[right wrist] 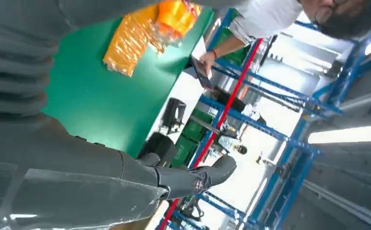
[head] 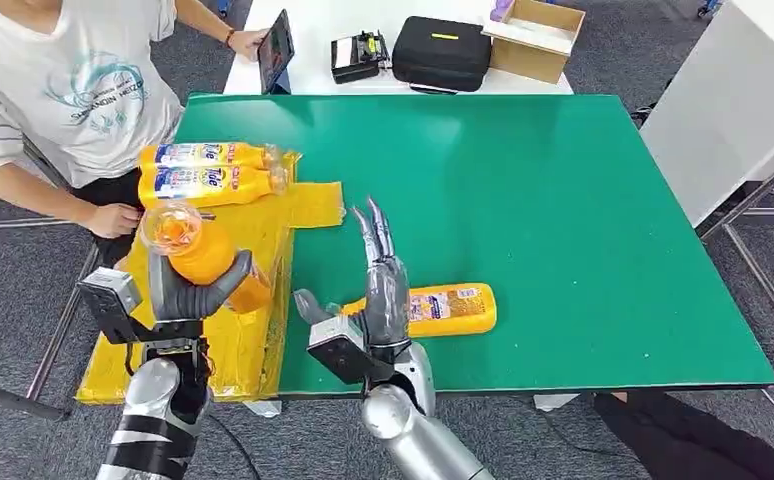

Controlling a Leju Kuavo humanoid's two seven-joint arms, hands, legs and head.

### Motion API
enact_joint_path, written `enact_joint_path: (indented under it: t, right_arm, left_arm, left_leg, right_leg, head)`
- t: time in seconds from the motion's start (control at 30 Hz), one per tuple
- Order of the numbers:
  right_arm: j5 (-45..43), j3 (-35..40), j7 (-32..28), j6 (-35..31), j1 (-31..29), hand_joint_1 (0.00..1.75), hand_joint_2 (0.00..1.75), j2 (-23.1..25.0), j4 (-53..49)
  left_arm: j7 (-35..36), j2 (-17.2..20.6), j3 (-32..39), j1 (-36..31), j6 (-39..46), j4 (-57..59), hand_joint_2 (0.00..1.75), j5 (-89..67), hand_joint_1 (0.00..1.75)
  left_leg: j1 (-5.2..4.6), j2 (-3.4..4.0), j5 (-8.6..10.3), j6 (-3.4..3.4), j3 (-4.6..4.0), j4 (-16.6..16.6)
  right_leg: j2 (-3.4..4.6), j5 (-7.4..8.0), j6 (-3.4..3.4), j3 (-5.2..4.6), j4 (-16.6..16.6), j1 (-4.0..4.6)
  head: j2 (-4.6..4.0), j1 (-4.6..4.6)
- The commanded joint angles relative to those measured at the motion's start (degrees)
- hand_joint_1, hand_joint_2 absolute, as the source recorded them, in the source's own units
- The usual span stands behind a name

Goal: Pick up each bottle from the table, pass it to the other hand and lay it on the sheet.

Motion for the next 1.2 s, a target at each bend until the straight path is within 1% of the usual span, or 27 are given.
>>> enact_joint_path:
  t: [0.03, 0.1, 0.13, 0.17, 0.23, 0.27, 0.37, 0.4, 0.43, 0.47, 0.5, 0.53, 0.57, 0.6, 0.7, 0.77, 0.8, 0.87, 0.9, 0.93, 1.03, 1.07, 1.1, 1.13, 1.2]
  right_arm:
    - [-8.0, -2.1, -4.1, -2.3, 2.4, 0.0, 0.0, -1.2, -5.6]
    - [-11.2, -3.1, -6.9, -2.8, 2.9, 0.0, 0.0, -1.2, -8.7]
    - [-13.2, -3.6, -9.1, -3.7, 3.3, 0.0, 0.0, -1.0, -11.3]
    - [-13.8, -3.4, -9.2, -4.2, 3.5, 0.0, 0.0, -1.4, -14.5]
    - [-13.7, -3.2, -8.2, -4.0, 3.7, 0.0, 0.0, -1.9, -16.7]
    - [-13.7, -3.2, -8.2, -4.0, 3.7, 0.0, 0.0, -1.9, -16.7]
    - [-14.0, -3.1, -8.8, -4.2, 3.7, 0.0, 0.0, -1.8, -16.3]
    - [-14.5, -2.6, -9.2, -4.7, 3.7, 0.0, 0.0, -2.1, -17.2]
    - [-14.4, -2.2, -9.2, -4.6, 3.6, 0.0, 0.0, -2.4, -17.7]
    - [-14.4, -1.7, -9.2, -4.6, 3.6, 0.0, 0.0, -2.6, -18.6]
    - [-14.3, -1.3, -9.2, -4.7, 3.5, 0.0, 0.0, -2.8, -19.3]
    - [-14.6, -1.1, -9.1, -4.5, 3.5, 0.0, 0.0, -2.8, -19.5]
    - [-14.6, -0.7, -9.0, -4.2, 3.4, 0.0, 0.0, -3.0, -19.9]
    - [-14.8, -0.2, -8.8, -3.8, 3.3, 0.0, 0.0, -3.2, -20.0]
    - [-14.8, 0.1, -8.7, -3.6, 3.1, 0.0, 0.0, -3.3, -19.7]
    - [-15.4, 0.6, -8.2, -2.1, 2.8, 0.0, 0.0, -3.6, -18.9]
    - [-15.5, 0.6, -8.2, -1.9, 2.8, 0.0, 0.0, -3.6, -18.7]
    - [-15.4, 0.8, -8.2, -1.1, 2.8, 0.0, 0.0, -3.7, -18.2]
    - [-15.4, 0.9, -8.0, -0.4, 2.8, 0.0, 0.0, -3.9, -18.0]
    - [-15.3, 0.7, -7.7, 0.2, 3.0, 0.0, 0.0, -3.9, -17.0]
    - [-15.9, 0.7, -8.1, 2.0, 2.6, 0.0, 0.0, -3.9, -14.9]
    - [-16.2, 0.6, -8.3, 2.7, 2.5, 0.0, 0.0, -3.8, -14.3]
    - [-16.6, 0.5, -8.3, 3.4, 2.4, 0.0, 0.0, -3.7, -13.7]
    - [-17.0, 0.3, -8.4, 3.9, 2.4, 0.0, 0.0, -3.5, -13.4]
    - [-17.1, 0.1, -8.5, 4.2, 2.4, 0.0, 0.0, -3.2, -13.0]
  left_arm:
    - [-5.2, 1.1, 5.6, -6.1, 12.7, 2.2, 1.75, -9.8, 1.75]
    - [-4.5, 3.2, 4.8, -8.8, 20.3, 5.9, 1.75, -23.0, 1.75]
    - [-3.5, 3.5, 5.4, -10.5, 22.2, 8.9, 1.75, -27.8, 1.75]
    - [-1.2, 5.6, 3.5, -13.2, 25.1, 14.7, 1.75, -37.1, 1.75]
    - [-3.0, 5.1, 4.8, -15.4, 25.7, 19.3, 1.75, -37.3, 1.75]
    - [-3.0, 5.1, 4.8, -15.4, 25.7, 19.3, 1.75, -37.3, 1.75]
    - [-3.0, 4.6, 5.0, -15.3, 26.8, 19.7, 1.75, -37.9, 1.75]
    - [-0.2, 5.9, 3.2, -16.5, 27.9, 23.0, 1.75, -43.9, 1.75]
    - [0.2, 6.0, 3.2, -17.6, 29.1, 25.4, 1.75, -46.0, 1.75]
    - [1.3, 6.4, 3.0, -19.4, 27.9, 29.9, 1.75, -47.9, 1.75]
    - [1.6, 6.9, 2.3, -21.1, 30.7, 34.1, 1.75, -52.3, 1.75]
    - [1.7, 6.9, 2.2, -21.8, 29.7, 35.9, 1.75, -52.6, 1.75]
    - [3.7, 7.8, 0.0, -23.2, 31.3, 39.4, 1.75, -57.9, 1.75]
    - [4.9, 7.9, -0.9, -24.5, 30.2, 42.8, 1.75, -60.3, 1.75]
    - [6.0, 8.4, -2.5, -25.5, 30.7, 45.3, 1.75, -63.8, 1.75]
    - [7.5, 9.3, -4.4, -26.6, 26.2, 48.7, 1.75, -67.1, 1.75]
    - [7.4, 9.6, -4.5, -26.8, 23.9, 49.5, 1.75, -67.3, 1.75]
    - [6.9, 10.5, -4.9, -26.8, 20.3, 51.0, 1.75, -68.1, 1.75]
    - [5.7, 10.8, -4.5, -26.5, 18.2, 51.3, 1.75, -67.6, 1.75]
    - [5.0, 11.5, -4.7, -26.0, 16.6, 51.8, 1.75, -67.7, 1.75]
    - [3.6, 12.7, -6.6, -25.4, 15.6, 52.8, 1.75, -69.9, 1.75]
    - [2.2, 12.6, -6.2, -25.2, 14.0, 53.1, 1.75, -69.1, 1.75]
    - [1.2, 12.7, -6.0, -25.1, 12.9, 53.2, 1.75, -68.5, 1.75]
    - [1.1, 13.0, -6.5, -25.2, 12.2, 53.2, 1.75, -68.9, 1.75]
    - [0.2, 12.9, -5.7, -25.0, 10.4, 52.9, 1.75, -67.5, 1.75]
  left_leg:
    - [0.07, -0.08, -0.12, 0.03, 0.24, 0.1]
    - [0.02, -0.1, -0.01, 0.0, 0.04, 0.0]
    - [0.06, -0.05, -0.11, 0.0, 0.23, 0.1]
    - [0.02, -0.11, -0.05, -0.01, 0.15, 0.0]
    - [-0.07, -0.26, 0.05, 0.0, 0.03, 0.0]
    - [-0.02, -0.33, 0.0, 0.01, 0.15, 0.0]
    - [-0.03, -0.13, -0.02, 0.02, 0.16, 0.0]
    - [0.01, -0.09, -0.1, 0.03, 0.31, 0.0]
    - [-0.05, -0.01, -0.02, 0.03, 0.17, 0.0]
    - [0.0, 0.01, -0.11, 0.04, 0.32, 0.0]
    - [-0.06, -0.09, -0.01, 0.02, 0.2, 0.0]
    - [0.0, -0.08, -0.11, 0.02, 0.39, 0.0]
    - [-0.03, -0.17, -0.02, 0.01, 0.23, 0.0]
    - [0.0, -0.15, -0.07, 0.02, 0.36, 0.0]
    - [-0.05, -0.06, -0.01, 0.01, 0.15, 0.0]
    - [-0.07, -0.02, 0.01, 0.02, 0.1, 0.0]
    - [-0.01, -0.01, -0.06, 0.02, 0.28, 0.0]
    - [-0.04, 0.06, -0.03, 0.01, 0.2, 0.0]
    - [0.04, 0.15, -0.18, 0.02, 0.51, 0.0]
    - [-0.04, 0.12, -0.07, 0.01, 0.27, 0.0]
    - [0.01, 0.2, -0.16, 0.02, 0.43, 0.0]
    - [-0.03, 0.16, -0.07, 0.02, 0.26, 0.0]
    - [0.0, 0.24, -0.13, 0.02, 0.44, -0.1]
    - [-0.05, 0.13, -0.04, 0.02, 0.2, 0.0]
    - [-0.01, 0.14, -0.08, 0.02, 0.27, 0.0]
  right_leg:
    - [-0.17, -0.14, -0.21, 0.33, 0.0, 0.09]
    - [-0.11, -0.04, -0.12, 0.09, 0.0, 0.01]
    - [-0.1, -0.12, -0.24, 0.29, 0.0, 0.08]
    - [-0.16, -0.08, -0.2, 0.22, 0.0, 0.08]
    - [-0.26, -0.04, -0.11, 0.07, 0.0, -0.02]
    - [-0.33, -0.1, -0.2, 0.24, 0.0, 0.05]
    - [-0.08, -0.02, -0.13, 0.22, 0.0, 0.03]
    - [-0.08, -0.07, -0.22, 0.4, -0.1, 0.09]
    - [-0.04, -0.01, -0.1, 0.18, 0.0, 0.0]
    - [-0.07, -0.08, -0.19, 0.36, 0.0, 0.07]
    - [-0.14, -0.04, -0.12, 0.23, 0.0, -0.01]
    - [-0.18, -0.12, -0.23, 0.47, 0.0, 0.07]
    - [-0.23, -0.07, -0.16, 0.3, 0.0, 0.02]
    - [-0.22, -0.11, -0.22, 0.44, -0.1, 0.06]
    - [-0.08, 0.0, -0.1, 0.17, 0.0, -0.01]
    - [-0.06, 0.01, -0.08, 0.11, 0.0, -0.03]
    - [-0.09, -0.05, -0.18, 0.32, -0.1, 0.05]
    - [0.01, 0.0, -0.11, 0.2, -0.1, 0.01]
    - [0.03, -0.1, -0.28, 0.53, -0.1, 0.12]
    - [0.06, -0.02, -0.14, 0.27, -0.1, 0.02]
    - [0.1, -0.07, -0.22, 0.43, -0.1, 0.09]
    - [0.09, 0.0, -0.12, 0.25, -0.1, 0.03]
    - [0.15, -0.04, -0.2, 0.42, -0.1, 0.07]
    - [0.07, 0.01, -0.1, 0.18, -0.1, 0.0]
    - [0.08, -0.02, -0.14, 0.28, -0.1, 0.05]
  head:
    - [0.0, 0.02]
    - [0.0, 0.0]
    - [0.0, 0.0]
    - [0.0, 0.0]
    - [0.0, 0.0]
    - [0.0, 0.0]
    - [0.0, 0.0]
    - [0.0, 0.0]
    - [0.0, 0.0]
    - [0.0, 0.02]
    - [0.0, 0.02]
    - [0.0, 0.02]
    - [0.0, 0.02]
    - [0.0, 0.02]
    - [0.0, 0.0]
    - [0.0, 0.02]
    - [0.0, 0.02]
    - [0.0, 0.02]
    - [0.0, 0.02]
    - [0.0, 0.02]
    - [0.0, 0.02]
    - [0.0, 0.02]
    - [0.0, 0.02]
    - [0.0, 0.02]
    - [0.0, 0.02]
